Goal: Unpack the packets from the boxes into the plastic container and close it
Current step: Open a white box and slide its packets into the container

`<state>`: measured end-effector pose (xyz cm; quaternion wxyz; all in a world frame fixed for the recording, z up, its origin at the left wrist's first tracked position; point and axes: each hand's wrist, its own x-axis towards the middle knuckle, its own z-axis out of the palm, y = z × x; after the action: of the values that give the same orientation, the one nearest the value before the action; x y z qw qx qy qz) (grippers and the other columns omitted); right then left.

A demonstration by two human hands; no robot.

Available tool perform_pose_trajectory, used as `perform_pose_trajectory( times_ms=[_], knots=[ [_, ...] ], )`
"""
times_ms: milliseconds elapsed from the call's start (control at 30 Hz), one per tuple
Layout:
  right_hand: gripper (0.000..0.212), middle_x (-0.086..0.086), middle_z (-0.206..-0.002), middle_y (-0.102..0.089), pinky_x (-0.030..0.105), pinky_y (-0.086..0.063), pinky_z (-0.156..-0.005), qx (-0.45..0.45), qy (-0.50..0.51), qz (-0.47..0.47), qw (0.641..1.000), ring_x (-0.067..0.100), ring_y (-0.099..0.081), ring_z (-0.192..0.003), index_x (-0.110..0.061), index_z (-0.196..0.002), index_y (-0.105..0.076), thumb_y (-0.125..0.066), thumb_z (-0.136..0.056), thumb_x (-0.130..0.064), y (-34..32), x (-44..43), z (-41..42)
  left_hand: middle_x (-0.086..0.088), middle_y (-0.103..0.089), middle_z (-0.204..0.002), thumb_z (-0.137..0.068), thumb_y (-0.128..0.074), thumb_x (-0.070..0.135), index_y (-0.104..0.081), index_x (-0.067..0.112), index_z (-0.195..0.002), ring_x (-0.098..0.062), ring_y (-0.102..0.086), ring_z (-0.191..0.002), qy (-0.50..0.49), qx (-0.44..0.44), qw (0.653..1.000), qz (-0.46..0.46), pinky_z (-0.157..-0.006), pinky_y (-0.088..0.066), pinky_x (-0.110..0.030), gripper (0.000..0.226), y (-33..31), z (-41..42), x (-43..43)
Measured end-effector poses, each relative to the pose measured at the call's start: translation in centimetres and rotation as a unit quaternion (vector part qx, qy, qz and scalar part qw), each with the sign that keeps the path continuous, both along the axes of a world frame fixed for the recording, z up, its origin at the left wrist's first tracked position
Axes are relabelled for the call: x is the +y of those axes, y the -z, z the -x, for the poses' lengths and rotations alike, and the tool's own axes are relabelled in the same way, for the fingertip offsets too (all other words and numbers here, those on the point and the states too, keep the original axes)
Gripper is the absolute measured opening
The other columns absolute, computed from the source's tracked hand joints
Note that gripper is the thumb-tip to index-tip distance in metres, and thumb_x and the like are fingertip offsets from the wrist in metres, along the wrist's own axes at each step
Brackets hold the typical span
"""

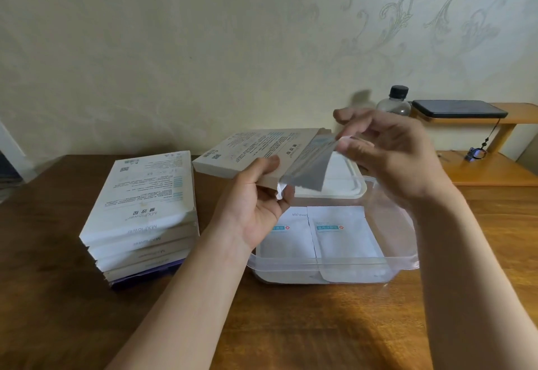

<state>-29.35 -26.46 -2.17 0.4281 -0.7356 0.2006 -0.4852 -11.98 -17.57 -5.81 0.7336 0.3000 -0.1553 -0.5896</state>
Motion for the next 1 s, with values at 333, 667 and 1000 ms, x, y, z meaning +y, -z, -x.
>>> perform_pose_trajectory(
  times_ms=[333,667,1000],
  knots=[
    [0.013,0.009,-0.084,-0.066,0.033,-0.049,-0.061,-0.189,0.164,-0.121,0.960,0.026,-0.060,-0.075,-0.019,-0.084,-0.064,-0.067,-0.092,-0.010,-0.8,-0.5,0.7,-0.008,-0.077,-0.096,-0.091,-0.062,0.000,-0.066,0.018,-0.106,-0.020,-0.071,-0.077,-0.016,0.000,1.000,0.005,-0.060,-0.055,-0.027,0.023,0.0,0.2,0.1],
    [0.018,0.010,-0.076,-0.061,0.032,-0.040,-0.056,0.124,0.244,-0.198,0.941,0.023,-0.053,-0.065,-0.018,-0.071,-0.066,-0.069,-0.088,-0.013,1.7,-1.5,0.6,-0.003,-0.077,-0.100,-0.092,-0.062,0.000,-0.067,0.023,-0.105,-0.024,-0.066,-0.104,-0.032,0.001,0.999,0.026,-0.065,-0.057,-0.028,0.027,0.2,0.2,0.1],
    [0.013,0.013,-0.103,-0.068,0.047,-0.061,-0.080,0.303,0.127,-0.273,0.904,0.030,-0.069,-0.090,-0.021,-0.103,-0.065,-0.069,-0.091,-0.017,3.8,0.2,-3.2,-0.001,-0.078,-0.092,-0.093,-0.061,0.000,-0.066,0.022,-0.104,-0.021,-0.066,-0.101,-0.035,0.007,0.999,0.032,-0.068,-0.055,-0.028,0.026,0.3,0.1,0.0]
  ],
)
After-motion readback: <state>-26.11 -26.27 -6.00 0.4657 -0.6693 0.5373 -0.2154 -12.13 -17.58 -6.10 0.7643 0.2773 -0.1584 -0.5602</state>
